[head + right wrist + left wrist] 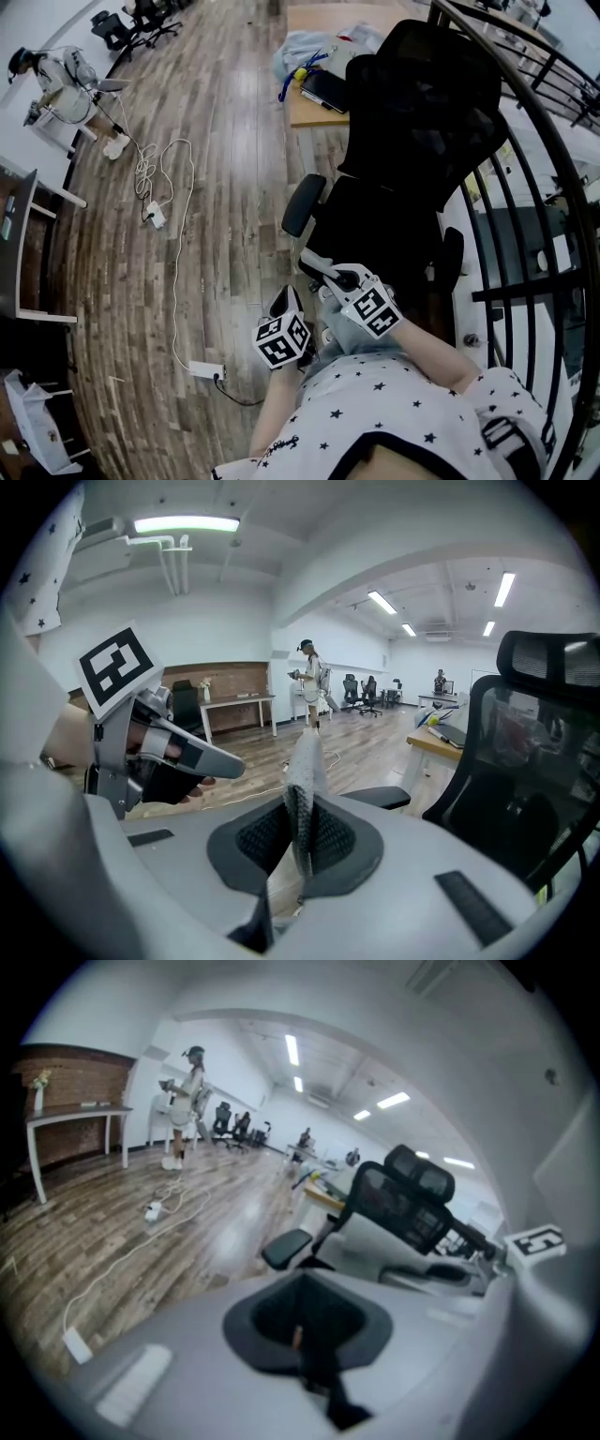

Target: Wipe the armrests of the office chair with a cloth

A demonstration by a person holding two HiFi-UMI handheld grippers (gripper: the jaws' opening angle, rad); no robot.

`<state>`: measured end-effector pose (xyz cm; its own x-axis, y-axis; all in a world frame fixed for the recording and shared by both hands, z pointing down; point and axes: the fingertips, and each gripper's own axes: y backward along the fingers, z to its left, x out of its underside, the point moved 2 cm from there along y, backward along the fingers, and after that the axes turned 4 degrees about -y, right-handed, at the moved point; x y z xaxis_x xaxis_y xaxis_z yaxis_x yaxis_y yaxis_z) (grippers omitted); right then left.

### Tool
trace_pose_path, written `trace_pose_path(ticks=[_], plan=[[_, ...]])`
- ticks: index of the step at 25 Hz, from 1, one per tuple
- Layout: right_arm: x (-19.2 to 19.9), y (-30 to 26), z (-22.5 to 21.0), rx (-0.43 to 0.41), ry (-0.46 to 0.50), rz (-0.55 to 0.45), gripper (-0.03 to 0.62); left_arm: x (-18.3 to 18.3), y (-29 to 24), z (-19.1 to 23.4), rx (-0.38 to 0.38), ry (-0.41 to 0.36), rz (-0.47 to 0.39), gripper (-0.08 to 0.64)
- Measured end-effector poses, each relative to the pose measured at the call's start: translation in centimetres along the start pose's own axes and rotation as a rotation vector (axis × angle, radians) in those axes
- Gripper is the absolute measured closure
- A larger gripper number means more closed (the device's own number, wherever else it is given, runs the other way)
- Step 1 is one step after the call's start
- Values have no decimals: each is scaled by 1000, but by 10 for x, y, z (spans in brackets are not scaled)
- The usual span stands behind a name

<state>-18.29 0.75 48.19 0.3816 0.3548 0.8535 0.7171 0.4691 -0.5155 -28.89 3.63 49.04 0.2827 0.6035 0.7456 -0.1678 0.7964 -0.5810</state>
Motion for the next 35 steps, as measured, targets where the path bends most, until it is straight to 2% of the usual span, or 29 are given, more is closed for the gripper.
trace_pose_path(ticks=[10,35], plan=[[-4,23,9,4,-14,-59,566,1,16,-8,15,-19,-38,552],[-26,33,8,-5,-45,-129,568,-2,18,-6,22,-54,-39,552]])
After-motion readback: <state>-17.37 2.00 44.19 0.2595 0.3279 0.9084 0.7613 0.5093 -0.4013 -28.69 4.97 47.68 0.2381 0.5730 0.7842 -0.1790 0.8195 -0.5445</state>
